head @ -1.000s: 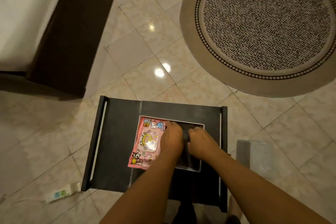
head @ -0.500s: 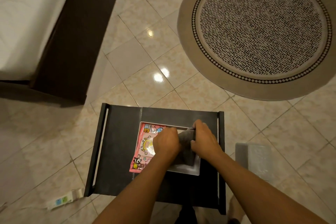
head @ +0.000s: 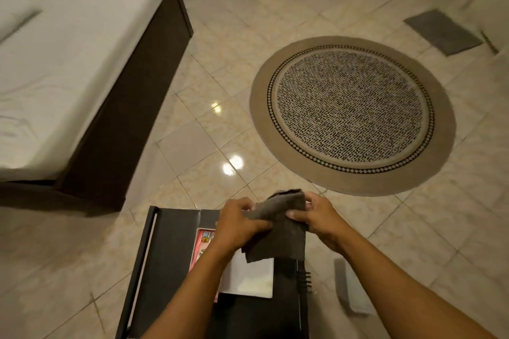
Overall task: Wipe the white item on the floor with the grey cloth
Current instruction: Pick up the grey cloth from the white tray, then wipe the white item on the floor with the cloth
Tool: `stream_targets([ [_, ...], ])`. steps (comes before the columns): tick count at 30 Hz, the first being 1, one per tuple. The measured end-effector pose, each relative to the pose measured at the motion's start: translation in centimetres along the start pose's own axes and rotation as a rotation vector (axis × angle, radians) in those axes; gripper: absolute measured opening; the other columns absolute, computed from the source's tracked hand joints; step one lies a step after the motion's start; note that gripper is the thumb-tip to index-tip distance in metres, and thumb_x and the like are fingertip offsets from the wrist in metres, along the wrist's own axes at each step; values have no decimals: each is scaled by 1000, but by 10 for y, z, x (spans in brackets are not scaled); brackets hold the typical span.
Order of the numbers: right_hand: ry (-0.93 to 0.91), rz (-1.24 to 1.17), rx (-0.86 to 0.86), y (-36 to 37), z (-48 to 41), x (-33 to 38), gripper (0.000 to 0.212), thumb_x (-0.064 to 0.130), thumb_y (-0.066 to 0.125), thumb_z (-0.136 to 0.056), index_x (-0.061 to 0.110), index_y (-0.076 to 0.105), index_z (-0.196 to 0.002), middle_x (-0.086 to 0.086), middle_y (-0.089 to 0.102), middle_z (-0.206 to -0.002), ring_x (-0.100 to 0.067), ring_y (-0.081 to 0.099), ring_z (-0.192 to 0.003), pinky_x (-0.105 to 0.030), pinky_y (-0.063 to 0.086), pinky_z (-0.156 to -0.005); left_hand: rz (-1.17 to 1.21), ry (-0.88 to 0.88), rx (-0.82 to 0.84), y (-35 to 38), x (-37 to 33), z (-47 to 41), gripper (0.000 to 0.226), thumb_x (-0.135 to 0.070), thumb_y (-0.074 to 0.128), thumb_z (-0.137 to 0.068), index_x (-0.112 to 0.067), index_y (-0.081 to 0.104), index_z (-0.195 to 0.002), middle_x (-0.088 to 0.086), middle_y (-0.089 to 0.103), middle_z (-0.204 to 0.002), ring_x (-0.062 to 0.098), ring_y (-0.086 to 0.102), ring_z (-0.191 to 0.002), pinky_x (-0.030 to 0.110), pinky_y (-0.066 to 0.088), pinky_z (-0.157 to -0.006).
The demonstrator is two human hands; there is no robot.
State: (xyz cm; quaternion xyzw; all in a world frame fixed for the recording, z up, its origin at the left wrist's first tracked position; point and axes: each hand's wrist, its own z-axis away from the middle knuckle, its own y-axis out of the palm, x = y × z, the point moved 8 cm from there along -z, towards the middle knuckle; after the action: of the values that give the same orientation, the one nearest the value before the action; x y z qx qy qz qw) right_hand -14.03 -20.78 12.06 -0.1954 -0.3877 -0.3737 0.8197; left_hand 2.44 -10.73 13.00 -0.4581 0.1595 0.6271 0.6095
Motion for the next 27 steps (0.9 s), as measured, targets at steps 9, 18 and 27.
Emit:
stream_targets([
  [9, -20, -45, -64, -122, 39, 11, 34, 8, 71, -87, 11, 61, -119, -14, 73, -110, -29, 71, -101, -51, 59, -89, 443, -18, 10, 101, -66, 26, 50, -21, 83, -80, -22, 51, -119, 10, 62, -120, 27, 66, -106, 45, 61, -85],
  [18, -41, 171, -73, -241, 26, -62, 33, 3, 67, -89, 21, 62, -115, -1, 71, -100, -16, 68, -92, -28, 58, -66, 348, -25, -168, 236, -64, -1, 36, -18, 76, -87, -23, 49, -110, 2, 62, -112, 16, 63, -98, 25, 55, -68],
  [27, -88, 144, -237, -283, -68, -203, 31, -2, 71, -85, 28, 63, -91, -5, 71, -97, -21, 68, -92, -42, 60, -80, 365, 44, -110, 342, 35, -99, 52, -14, 75, -88, -30, 41, -124, -7, 55, -107, 9, 58, -94, 20, 51, -67],
])
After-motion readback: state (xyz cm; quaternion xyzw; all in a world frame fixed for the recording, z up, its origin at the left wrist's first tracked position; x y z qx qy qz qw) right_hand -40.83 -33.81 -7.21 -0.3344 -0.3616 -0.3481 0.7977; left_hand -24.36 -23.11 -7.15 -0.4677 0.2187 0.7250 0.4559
